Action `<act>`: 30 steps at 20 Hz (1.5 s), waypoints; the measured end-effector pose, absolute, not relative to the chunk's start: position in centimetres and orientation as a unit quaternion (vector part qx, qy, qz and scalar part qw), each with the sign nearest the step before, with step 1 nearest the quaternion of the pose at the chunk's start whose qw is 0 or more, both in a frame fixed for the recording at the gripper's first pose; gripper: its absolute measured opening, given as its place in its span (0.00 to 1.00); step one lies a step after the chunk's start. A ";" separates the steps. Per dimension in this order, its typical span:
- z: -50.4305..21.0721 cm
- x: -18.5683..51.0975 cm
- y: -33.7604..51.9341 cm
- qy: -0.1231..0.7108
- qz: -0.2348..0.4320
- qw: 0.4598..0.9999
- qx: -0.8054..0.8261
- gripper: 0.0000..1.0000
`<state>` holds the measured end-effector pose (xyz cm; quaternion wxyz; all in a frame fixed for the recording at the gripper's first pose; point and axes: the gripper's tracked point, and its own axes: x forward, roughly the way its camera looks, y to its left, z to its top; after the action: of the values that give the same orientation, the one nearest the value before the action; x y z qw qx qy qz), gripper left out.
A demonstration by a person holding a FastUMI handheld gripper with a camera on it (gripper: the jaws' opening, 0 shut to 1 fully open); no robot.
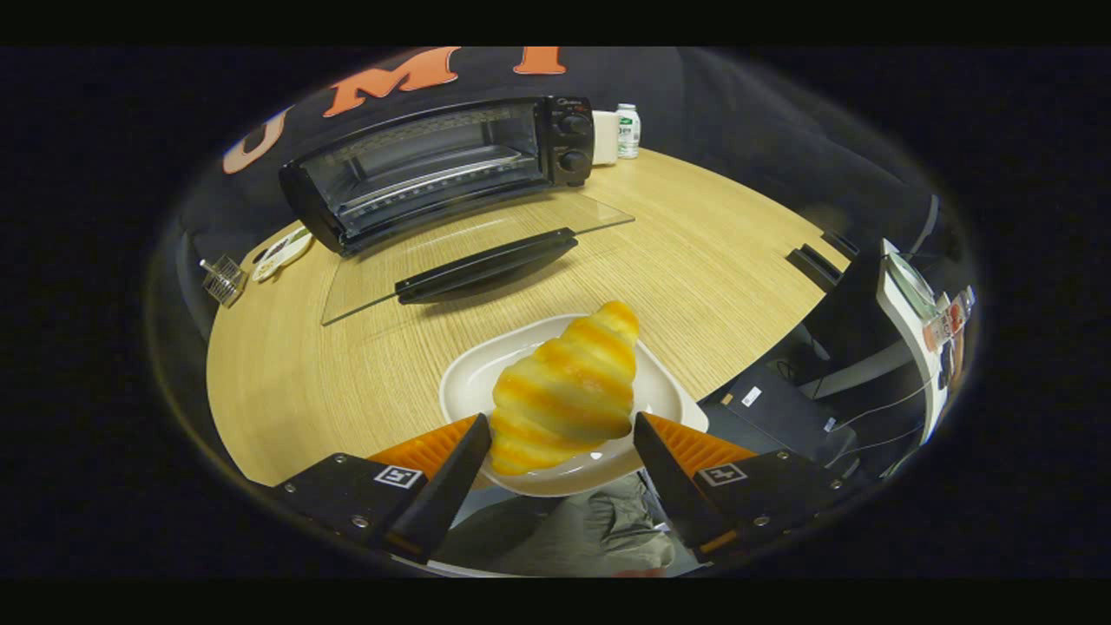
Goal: Open the toaster oven, put the food inside, and close the toaster oven door.
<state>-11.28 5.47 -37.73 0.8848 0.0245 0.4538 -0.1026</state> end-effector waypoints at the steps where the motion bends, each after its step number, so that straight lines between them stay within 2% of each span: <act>1: -38.0 -11.4 5.7 0.459 -0.099 0.882 0.028 0.99; 2: -38.0 -11.4 5.6 0.458 -0.100 0.883 0.028 0.99; 5: -37.0 -11.3 5.5 0.448 -0.092 0.889 0.016 0.84; 14: -30.9 -9.9 6.1 0.399 -0.043 0.916 0.026 0.71; 20: -26.6 -7.3 6.8 0.357 0.005 0.934 0.017 0.70; 30: -23.5 -0.4 10.3 0.331 0.081 0.940 0.004 0.70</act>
<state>-0.41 10.34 -23.47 0.9401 0.0036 0.3313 0.0807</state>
